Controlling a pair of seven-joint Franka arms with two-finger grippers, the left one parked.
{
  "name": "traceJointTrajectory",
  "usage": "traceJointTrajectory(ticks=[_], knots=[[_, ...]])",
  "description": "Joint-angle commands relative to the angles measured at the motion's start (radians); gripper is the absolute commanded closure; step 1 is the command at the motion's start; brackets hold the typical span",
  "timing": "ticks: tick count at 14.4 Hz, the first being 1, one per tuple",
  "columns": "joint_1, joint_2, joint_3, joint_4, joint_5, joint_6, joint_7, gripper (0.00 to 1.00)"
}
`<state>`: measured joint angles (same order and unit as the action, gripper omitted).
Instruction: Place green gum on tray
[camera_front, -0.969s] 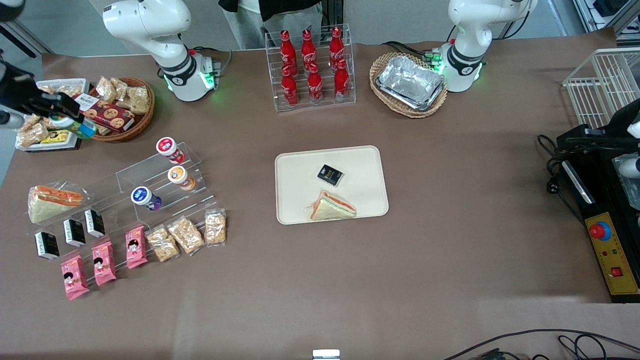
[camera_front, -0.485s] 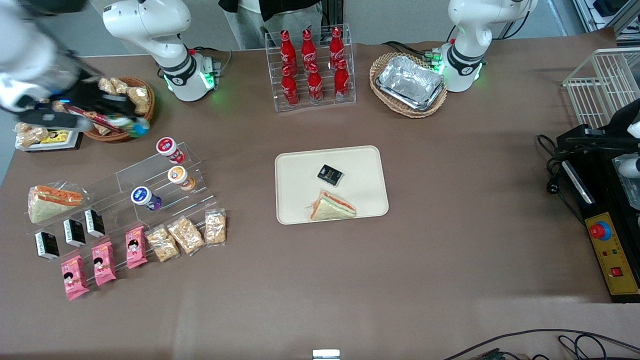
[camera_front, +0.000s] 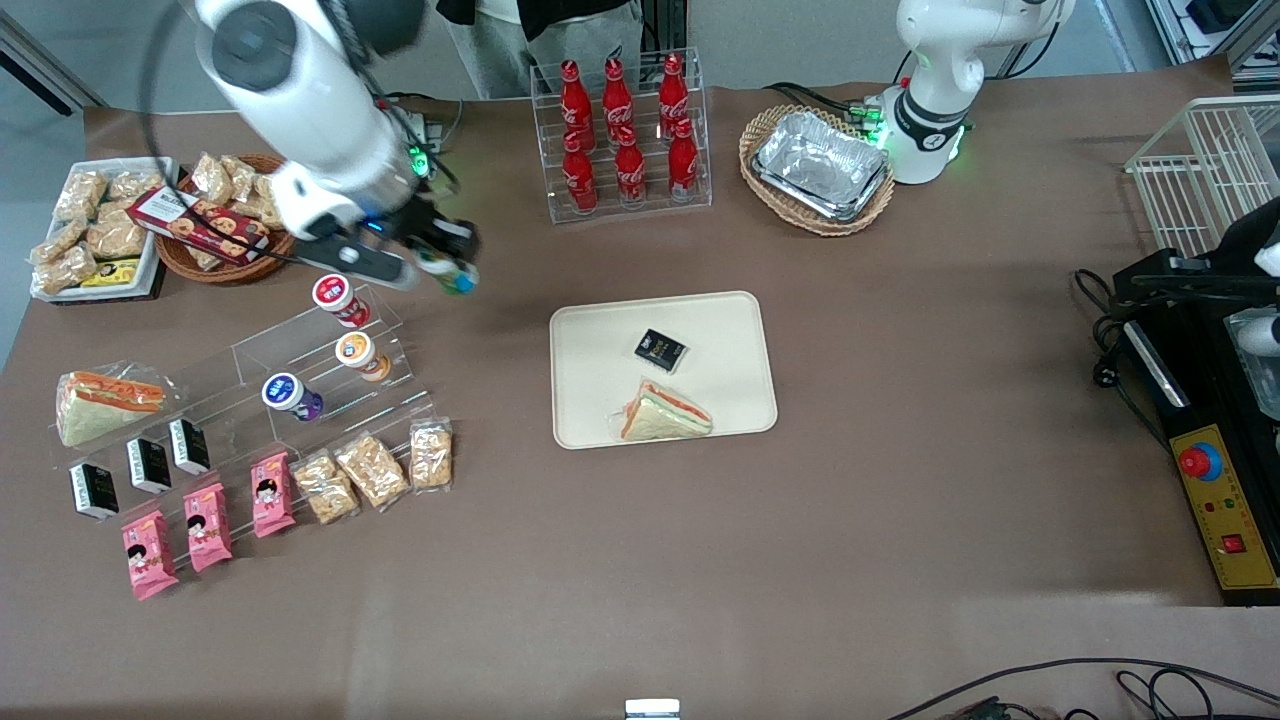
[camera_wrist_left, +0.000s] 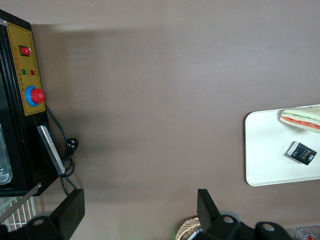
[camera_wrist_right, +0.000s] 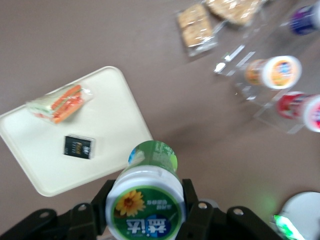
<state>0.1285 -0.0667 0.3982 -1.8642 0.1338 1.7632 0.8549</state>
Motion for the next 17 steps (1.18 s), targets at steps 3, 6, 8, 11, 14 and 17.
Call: traceJointTrajectory(ticks=[3, 6, 8, 11, 14, 17], knots=[[0.066, 0.203, 0.040, -0.108, -0.017, 0.358, 0.092, 1.00], [0.114, 0.309, 0.040, -0.141, -0.109, 0.482, 0.162, 1.00], [0.132, 0.366, 0.040, -0.141, -0.161, 0.521, 0.188, 1.00], [0.149, 0.425, 0.040, -0.156, -0.181, 0.568, 0.188, 1.00], [0.158, 0.444, 0.040, -0.223, -0.183, 0.671, 0.188, 1.00], [0.177, 0.478, 0.040, -0.234, -0.183, 0.706, 0.190, 1.00]])
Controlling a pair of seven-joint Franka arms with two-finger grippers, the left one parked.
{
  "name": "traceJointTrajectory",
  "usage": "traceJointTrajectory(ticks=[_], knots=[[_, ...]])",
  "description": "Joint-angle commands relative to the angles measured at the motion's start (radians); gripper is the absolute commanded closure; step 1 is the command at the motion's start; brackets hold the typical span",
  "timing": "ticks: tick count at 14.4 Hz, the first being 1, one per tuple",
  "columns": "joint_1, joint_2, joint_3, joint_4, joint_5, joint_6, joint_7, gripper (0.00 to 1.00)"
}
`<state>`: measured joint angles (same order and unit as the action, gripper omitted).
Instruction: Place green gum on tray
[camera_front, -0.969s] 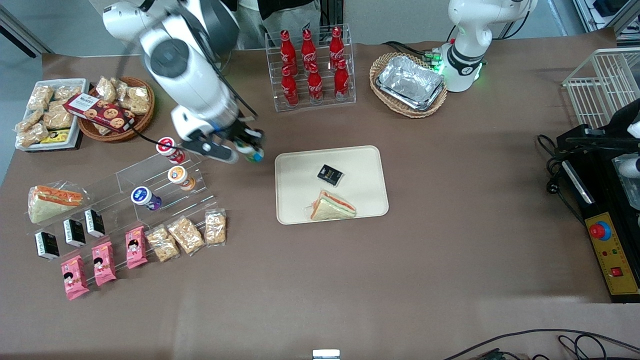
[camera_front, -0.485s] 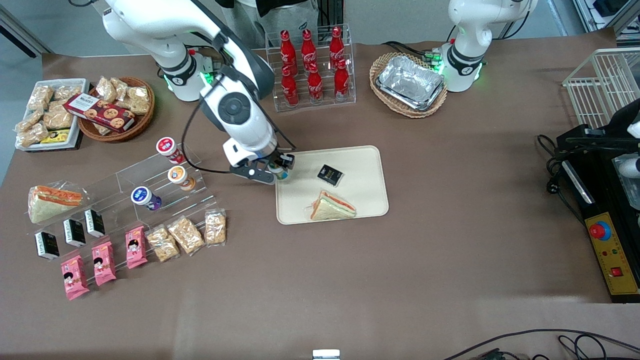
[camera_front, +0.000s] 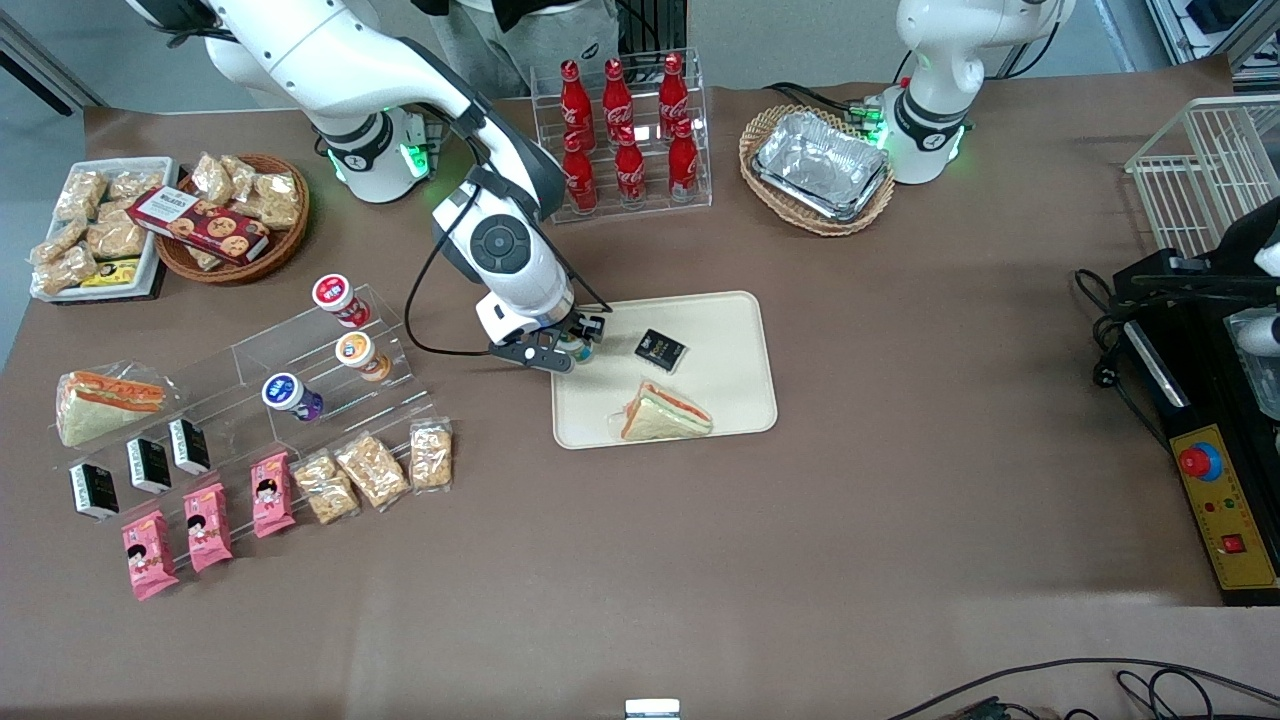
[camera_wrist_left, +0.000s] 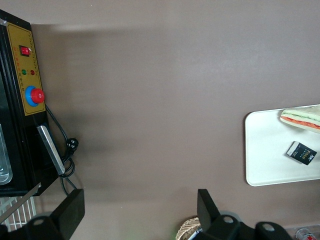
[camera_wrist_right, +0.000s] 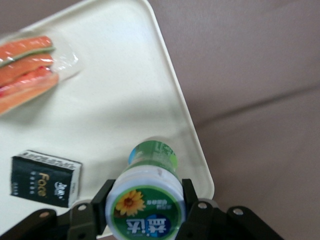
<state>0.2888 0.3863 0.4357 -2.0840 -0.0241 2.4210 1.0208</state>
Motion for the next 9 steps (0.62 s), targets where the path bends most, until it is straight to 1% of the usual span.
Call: traceJointTrajectory(ticks=[1, 6, 7, 8, 9], knots=[[0.026, 0.034, 0.001, -0.014, -0.026, 0.058, 0.025, 1.00], [0.029, 0.069, 0.000, -0.014, -0.039, 0.081, 0.024, 1.00], [0.029, 0.072, 0.001, -0.014, -0.040, 0.081, 0.024, 0.91], [0.027, 0.077, 0.000, -0.014, -0.040, 0.081, 0.024, 0.64], [0.027, 0.082, 0.000, -0.014, -0.040, 0.081, 0.024, 0.45]])
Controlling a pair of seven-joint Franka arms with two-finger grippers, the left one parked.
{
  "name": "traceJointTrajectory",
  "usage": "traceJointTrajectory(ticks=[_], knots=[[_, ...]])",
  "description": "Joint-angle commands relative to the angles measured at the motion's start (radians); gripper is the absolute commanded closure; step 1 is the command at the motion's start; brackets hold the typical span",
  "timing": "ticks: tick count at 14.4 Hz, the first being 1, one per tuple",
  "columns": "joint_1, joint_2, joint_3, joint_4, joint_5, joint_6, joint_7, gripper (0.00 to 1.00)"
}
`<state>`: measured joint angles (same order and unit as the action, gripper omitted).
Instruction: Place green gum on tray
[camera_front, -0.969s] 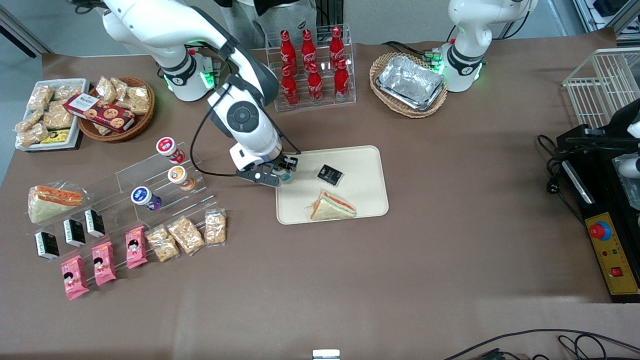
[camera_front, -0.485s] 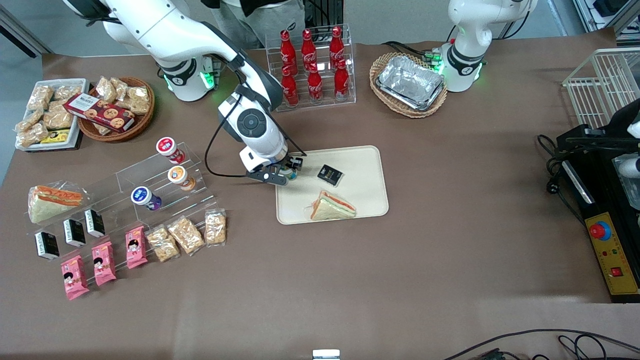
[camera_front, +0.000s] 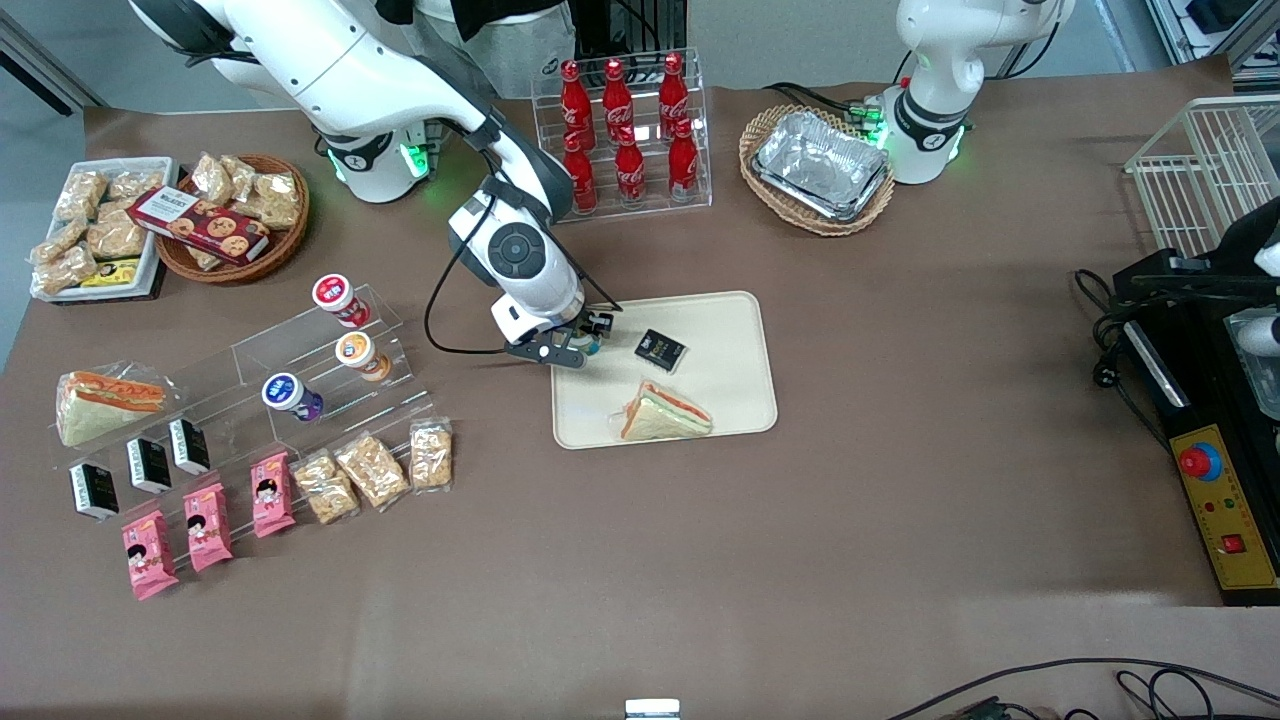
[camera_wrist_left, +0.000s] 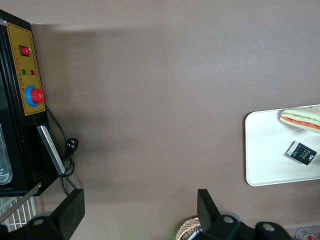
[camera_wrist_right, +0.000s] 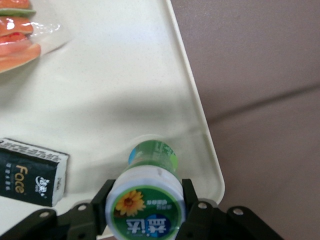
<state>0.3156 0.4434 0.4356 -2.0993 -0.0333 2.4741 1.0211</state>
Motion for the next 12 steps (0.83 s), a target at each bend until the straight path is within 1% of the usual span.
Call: traceJointTrajectory(ticks=[1, 2, 3, 8, 10, 11, 12], knots=[[0.000, 0.024, 0.000, 0.002, -0.031, 0.028, 0.025, 0.27], [0.000, 0.023, 0.000, 0.002, -0.031, 0.028, 0.025, 0.21], [0.000, 0.021, 0.000, 0.002, -0.031, 0.028, 0.025, 0.00], [-0.001, 0.015, 0.000, 0.002, -0.031, 0.025, 0.025, 0.00], [-0.006, -0.029, 0.000, 0.001, -0.031, 0.006, 0.024, 0.00], [-0.012, -0.078, 0.002, 0.004, -0.031, -0.059, 0.022, 0.00], [-0.015, -0.141, 0.000, 0.015, -0.030, -0.157, 0.008, 0.00]])
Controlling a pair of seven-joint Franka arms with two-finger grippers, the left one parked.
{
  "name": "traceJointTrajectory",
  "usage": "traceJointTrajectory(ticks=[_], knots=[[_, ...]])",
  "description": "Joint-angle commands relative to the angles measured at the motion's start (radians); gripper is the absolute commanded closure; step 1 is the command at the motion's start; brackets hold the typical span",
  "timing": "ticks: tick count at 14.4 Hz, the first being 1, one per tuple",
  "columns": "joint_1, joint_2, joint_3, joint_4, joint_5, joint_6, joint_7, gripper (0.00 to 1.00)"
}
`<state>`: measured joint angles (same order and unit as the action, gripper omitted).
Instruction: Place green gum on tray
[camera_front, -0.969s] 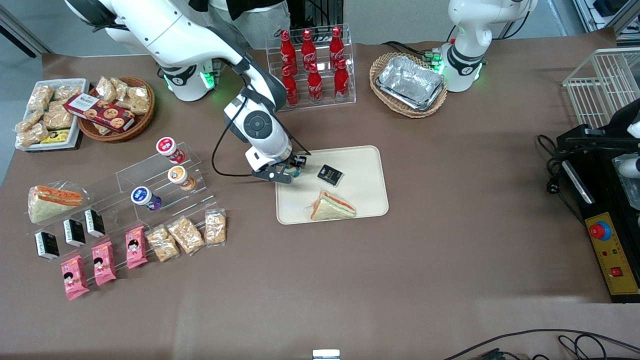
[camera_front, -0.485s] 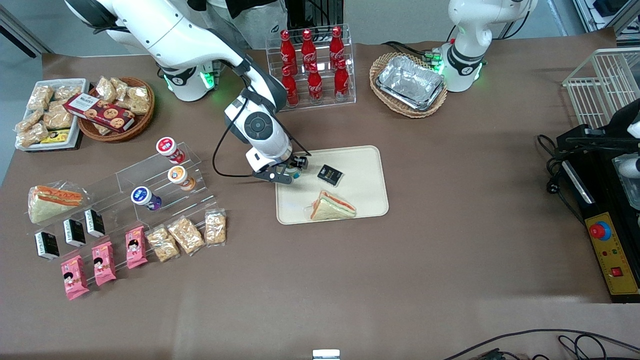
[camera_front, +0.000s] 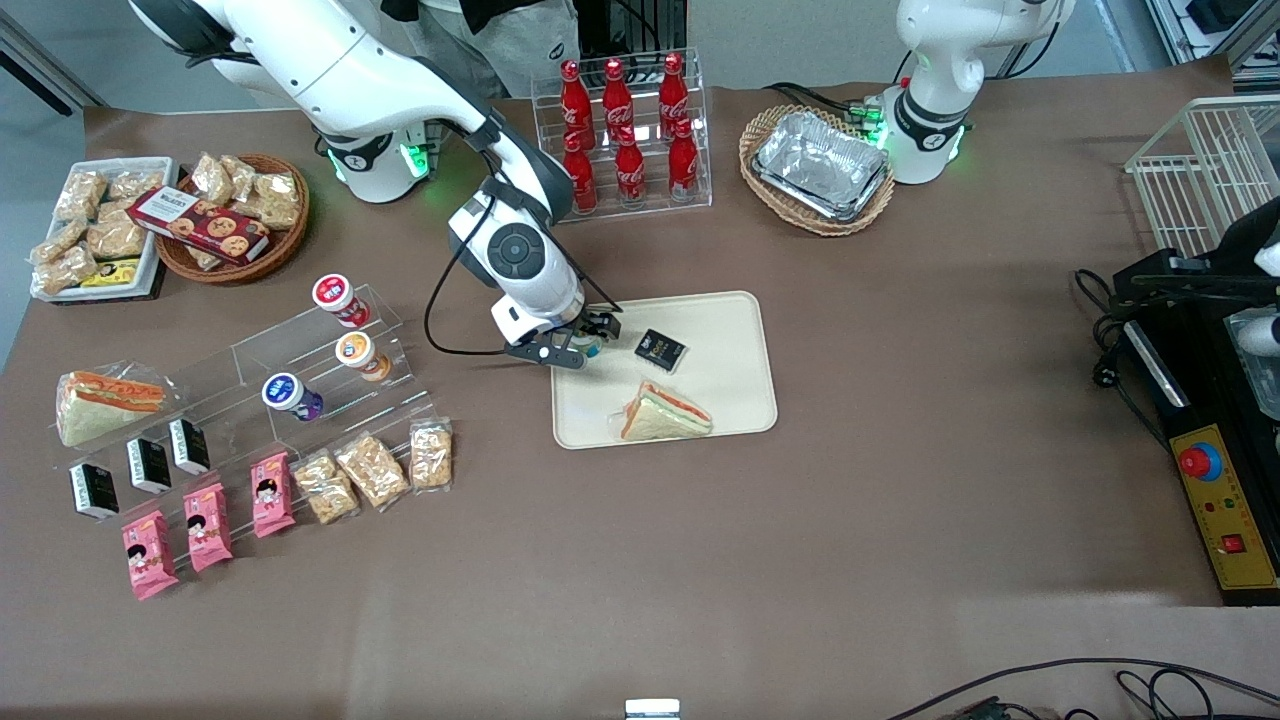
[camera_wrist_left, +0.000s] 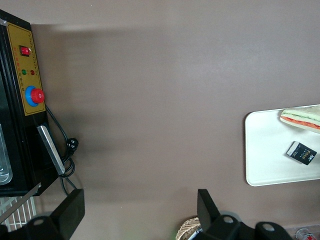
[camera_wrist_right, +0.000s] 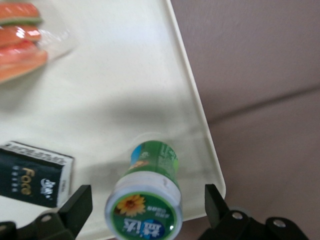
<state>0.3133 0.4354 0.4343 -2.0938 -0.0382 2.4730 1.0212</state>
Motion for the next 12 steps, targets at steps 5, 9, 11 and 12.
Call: traceJointTrajectory(ticks=[5, 9, 11, 12], knots=[[-0.130, -0.351, -0.034, 0.104, 0.114, -0.563, -0.200, 0.00], [-0.152, -0.460, -0.224, 0.110, 0.153, -0.657, -0.462, 0.00], [-0.152, -0.486, -0.345, 0.124, 0.153, -0.687, -0.631, 0.00], [-0.152, -0.489, -0.408, 0.132, 0.153, -0.706, -0.701, 0.00]])
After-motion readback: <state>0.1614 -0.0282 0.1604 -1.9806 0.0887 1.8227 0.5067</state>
